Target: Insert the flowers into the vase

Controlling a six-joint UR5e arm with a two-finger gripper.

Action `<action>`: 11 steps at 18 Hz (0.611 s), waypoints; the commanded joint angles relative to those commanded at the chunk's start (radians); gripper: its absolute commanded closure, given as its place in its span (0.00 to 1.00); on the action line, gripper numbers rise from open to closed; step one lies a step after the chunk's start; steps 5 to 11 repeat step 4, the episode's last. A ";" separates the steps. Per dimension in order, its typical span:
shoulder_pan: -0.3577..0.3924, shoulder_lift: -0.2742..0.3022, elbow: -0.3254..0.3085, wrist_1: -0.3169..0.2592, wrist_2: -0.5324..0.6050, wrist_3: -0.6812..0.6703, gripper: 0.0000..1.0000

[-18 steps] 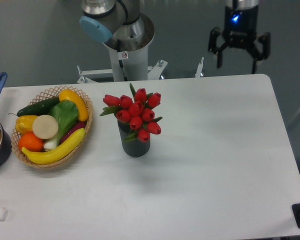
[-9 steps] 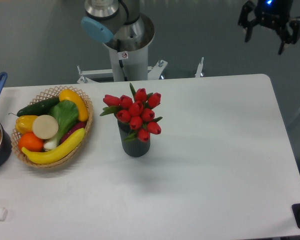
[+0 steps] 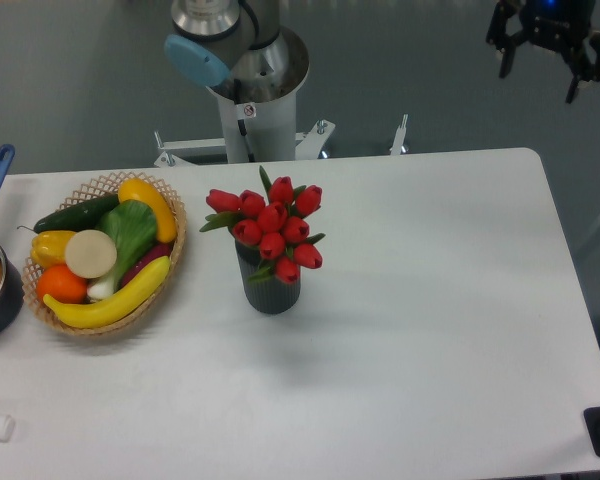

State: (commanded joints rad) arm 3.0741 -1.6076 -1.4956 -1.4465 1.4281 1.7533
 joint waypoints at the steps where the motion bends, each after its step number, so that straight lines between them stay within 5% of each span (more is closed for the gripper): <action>1: 0.000 0.002 0.000 0.000 0.000 0.000 0.00; 11: 0.000 0.002 0.000 0.000 -0.003 0.000 0.00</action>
